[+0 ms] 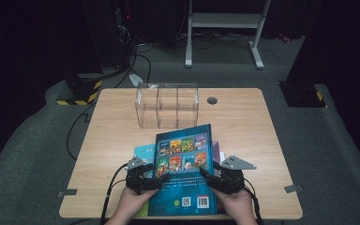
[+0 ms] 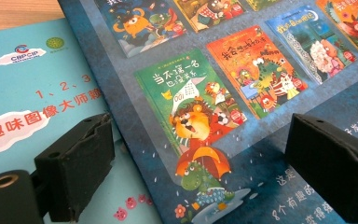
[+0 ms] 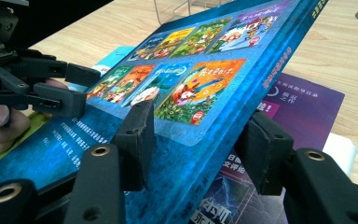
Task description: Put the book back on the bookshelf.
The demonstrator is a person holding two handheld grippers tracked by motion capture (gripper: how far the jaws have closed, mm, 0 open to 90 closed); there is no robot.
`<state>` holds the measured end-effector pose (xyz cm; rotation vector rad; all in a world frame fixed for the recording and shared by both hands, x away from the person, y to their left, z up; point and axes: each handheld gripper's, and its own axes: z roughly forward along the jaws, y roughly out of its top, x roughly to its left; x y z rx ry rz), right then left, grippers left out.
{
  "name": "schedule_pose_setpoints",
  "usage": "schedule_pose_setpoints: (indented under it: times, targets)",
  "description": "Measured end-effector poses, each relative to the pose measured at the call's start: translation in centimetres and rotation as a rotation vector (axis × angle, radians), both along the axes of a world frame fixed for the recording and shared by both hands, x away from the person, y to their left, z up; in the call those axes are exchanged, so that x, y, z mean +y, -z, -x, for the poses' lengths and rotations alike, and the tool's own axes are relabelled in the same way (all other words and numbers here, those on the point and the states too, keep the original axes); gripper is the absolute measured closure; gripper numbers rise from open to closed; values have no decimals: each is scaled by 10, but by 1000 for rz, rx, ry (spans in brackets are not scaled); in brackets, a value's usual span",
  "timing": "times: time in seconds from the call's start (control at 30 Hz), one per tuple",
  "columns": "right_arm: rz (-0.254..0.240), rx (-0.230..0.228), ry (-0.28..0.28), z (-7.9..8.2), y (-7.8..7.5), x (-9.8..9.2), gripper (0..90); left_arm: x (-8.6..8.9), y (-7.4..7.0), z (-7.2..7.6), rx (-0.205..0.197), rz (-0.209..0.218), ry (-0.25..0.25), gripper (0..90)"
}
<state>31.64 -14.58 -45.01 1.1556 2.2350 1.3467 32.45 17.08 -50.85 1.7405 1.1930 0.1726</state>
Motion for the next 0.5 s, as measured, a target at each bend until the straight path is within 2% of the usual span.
schedule_pose_setpoints:
  times: [0.17, 0.5]
  targets:
    - [-27, 6, -5, 0, -1, -2, 517, 1, 0, 0, 0, 9, 5, 80]
    - [-43, -27, -35, 2, -4, -4, 530, 4, 1, -2, 12, 38, 16, 71]
